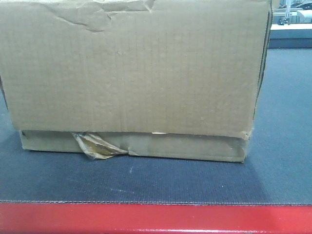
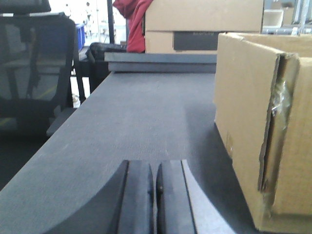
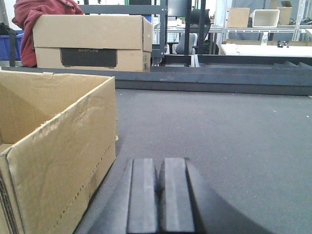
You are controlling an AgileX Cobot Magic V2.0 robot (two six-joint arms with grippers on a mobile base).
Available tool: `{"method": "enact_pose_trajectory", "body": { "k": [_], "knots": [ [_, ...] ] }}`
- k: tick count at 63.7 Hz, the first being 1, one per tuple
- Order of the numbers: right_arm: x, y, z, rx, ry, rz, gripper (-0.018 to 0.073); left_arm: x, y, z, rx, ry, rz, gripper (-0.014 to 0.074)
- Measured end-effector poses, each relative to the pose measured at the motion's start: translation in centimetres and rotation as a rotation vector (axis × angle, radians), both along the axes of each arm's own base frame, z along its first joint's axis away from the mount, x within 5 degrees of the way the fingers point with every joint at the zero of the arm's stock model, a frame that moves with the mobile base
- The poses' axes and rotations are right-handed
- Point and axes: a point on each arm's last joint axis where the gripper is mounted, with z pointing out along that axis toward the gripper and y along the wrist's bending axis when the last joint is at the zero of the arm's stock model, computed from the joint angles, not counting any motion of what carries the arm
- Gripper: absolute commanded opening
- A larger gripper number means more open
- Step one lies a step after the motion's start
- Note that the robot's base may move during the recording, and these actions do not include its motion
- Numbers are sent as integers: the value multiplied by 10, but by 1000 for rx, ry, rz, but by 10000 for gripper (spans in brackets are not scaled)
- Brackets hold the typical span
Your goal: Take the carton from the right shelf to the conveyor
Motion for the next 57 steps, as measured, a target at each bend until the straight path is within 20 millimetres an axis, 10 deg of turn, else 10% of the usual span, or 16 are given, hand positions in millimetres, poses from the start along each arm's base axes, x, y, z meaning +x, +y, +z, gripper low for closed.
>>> {"method": "enact_pose_trajectory", "body": {
  "k": [57],
  "knots": [
    [0, 0, 1, -5, -8, -1, -78, 0, 0, 4, 4, -50, -3, 22]
  ]
}}
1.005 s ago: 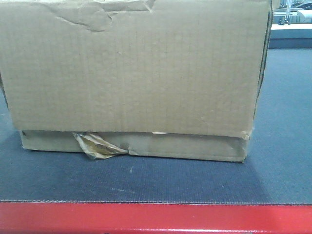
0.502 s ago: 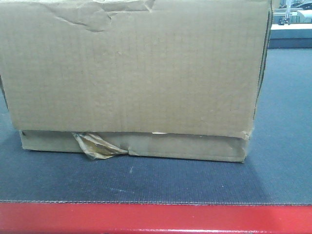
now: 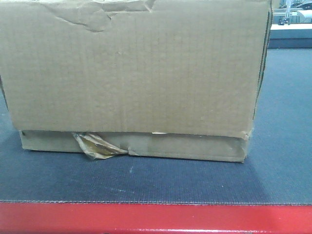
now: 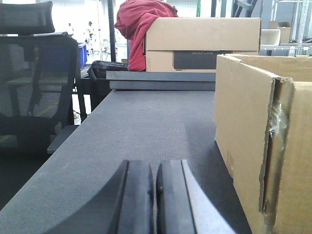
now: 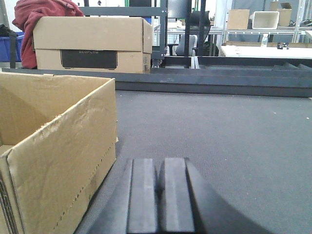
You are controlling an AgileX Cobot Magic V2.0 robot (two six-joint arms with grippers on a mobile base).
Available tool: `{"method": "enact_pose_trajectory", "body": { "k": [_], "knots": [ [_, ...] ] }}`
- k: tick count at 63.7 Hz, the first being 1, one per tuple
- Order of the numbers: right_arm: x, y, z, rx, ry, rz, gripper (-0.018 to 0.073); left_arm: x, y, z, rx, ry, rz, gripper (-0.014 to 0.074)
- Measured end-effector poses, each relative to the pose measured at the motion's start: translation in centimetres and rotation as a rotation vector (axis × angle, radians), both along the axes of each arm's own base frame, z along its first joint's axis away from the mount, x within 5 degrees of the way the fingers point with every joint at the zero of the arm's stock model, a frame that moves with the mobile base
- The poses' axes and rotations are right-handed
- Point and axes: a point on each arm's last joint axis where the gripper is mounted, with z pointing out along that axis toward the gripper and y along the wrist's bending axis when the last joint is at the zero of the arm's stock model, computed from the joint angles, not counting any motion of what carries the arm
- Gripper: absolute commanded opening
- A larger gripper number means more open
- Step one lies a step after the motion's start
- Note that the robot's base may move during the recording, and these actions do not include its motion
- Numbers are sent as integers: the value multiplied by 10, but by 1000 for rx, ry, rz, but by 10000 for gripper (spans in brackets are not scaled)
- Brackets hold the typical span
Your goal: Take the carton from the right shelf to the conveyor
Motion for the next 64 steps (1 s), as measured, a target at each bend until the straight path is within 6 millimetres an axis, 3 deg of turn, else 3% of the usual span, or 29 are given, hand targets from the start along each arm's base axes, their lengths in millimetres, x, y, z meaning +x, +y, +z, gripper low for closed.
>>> {"method": "enact_pose_trajectory", "body": {
  "k": [10, 24, 43, 64],
  "knots": [
    [1, 0, -3, -20, -1, -10, -78, 0, 0, 0, 0, 0, 0, 22],
    [3, -4, -26, 4, -16, -116, -78, 0, 0, 0, 0, 0, 0, 22],
    [3, -8, -90, 14, -47, -170, -78, 0, 0, 0, 0, 0, 0, 22],
    [4, -6, -94, 12, -38, -135, -78, 0, 0, 0, 0, 0, 0, 22]
  ]
}}
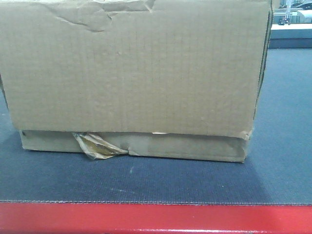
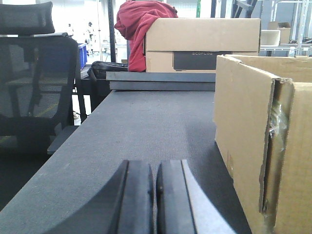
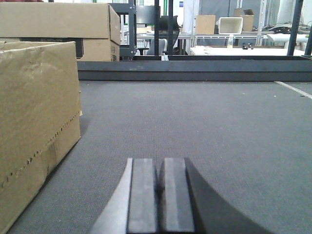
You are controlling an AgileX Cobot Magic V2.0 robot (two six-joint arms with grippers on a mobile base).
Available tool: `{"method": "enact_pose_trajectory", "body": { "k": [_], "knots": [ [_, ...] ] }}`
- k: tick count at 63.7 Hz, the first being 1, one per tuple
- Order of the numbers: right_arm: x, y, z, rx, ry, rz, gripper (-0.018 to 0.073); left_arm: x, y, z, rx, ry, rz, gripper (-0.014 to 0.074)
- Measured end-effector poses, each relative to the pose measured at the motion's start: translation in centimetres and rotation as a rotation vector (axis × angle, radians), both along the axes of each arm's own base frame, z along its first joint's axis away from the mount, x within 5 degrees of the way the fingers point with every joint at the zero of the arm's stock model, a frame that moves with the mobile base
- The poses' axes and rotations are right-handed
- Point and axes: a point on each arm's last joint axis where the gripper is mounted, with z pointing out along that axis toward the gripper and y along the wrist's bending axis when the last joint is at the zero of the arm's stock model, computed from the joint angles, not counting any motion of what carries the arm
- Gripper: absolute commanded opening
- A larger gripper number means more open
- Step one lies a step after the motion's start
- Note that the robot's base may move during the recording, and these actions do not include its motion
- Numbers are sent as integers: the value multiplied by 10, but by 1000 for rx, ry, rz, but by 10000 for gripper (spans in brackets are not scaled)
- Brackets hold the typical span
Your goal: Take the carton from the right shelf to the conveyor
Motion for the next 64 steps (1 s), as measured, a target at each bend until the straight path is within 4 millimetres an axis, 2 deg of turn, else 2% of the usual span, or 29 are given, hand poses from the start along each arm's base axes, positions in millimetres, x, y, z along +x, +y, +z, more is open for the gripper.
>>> {"method": "enact_pose_trajectory", "body": {
  "k": [64],
  "knots": [
    [0, 0, 0, 0, 0, 0, -78, 0, 0, 0, 0, 0, 0, 22]
  ]
}}
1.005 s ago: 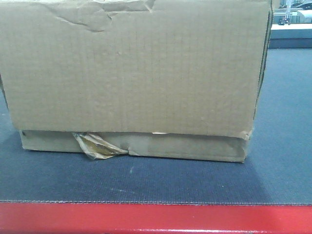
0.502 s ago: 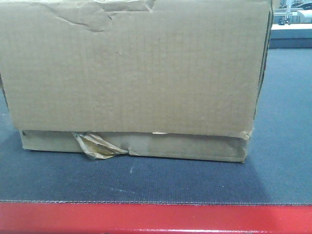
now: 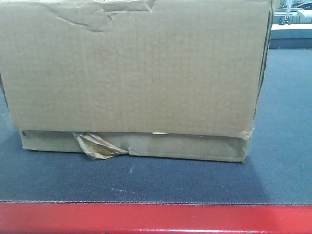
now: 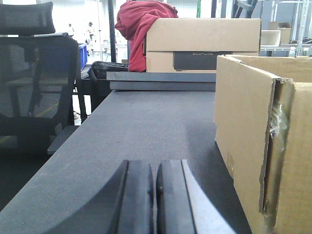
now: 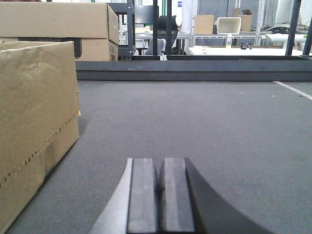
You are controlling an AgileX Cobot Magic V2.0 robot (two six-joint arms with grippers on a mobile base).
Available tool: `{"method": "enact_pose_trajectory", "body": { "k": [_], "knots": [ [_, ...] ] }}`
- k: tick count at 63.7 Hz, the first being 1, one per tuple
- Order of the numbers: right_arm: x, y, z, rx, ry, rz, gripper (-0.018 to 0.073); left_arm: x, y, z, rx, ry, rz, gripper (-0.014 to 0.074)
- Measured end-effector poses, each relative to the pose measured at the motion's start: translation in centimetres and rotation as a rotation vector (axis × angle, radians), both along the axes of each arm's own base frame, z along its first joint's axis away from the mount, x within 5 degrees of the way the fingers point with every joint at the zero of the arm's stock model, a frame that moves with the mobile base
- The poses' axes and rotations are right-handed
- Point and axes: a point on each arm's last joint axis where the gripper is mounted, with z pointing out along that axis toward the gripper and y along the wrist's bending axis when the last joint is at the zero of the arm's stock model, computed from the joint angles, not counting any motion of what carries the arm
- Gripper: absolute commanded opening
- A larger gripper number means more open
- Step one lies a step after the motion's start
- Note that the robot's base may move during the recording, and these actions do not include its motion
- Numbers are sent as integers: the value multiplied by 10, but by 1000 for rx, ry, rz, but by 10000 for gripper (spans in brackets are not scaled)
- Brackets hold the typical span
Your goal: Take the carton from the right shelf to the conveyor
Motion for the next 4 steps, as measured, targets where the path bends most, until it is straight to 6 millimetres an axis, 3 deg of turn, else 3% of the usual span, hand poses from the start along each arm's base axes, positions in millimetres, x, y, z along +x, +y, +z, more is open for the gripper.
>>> {"method": "enact_pose_trajectory", "body": {
  "k": [4],
  "knots": [
    [0, 0, 0, 0, 0, 0, -78, 0, 0, 0, 0, 0, 0, 22]
  ]
}}
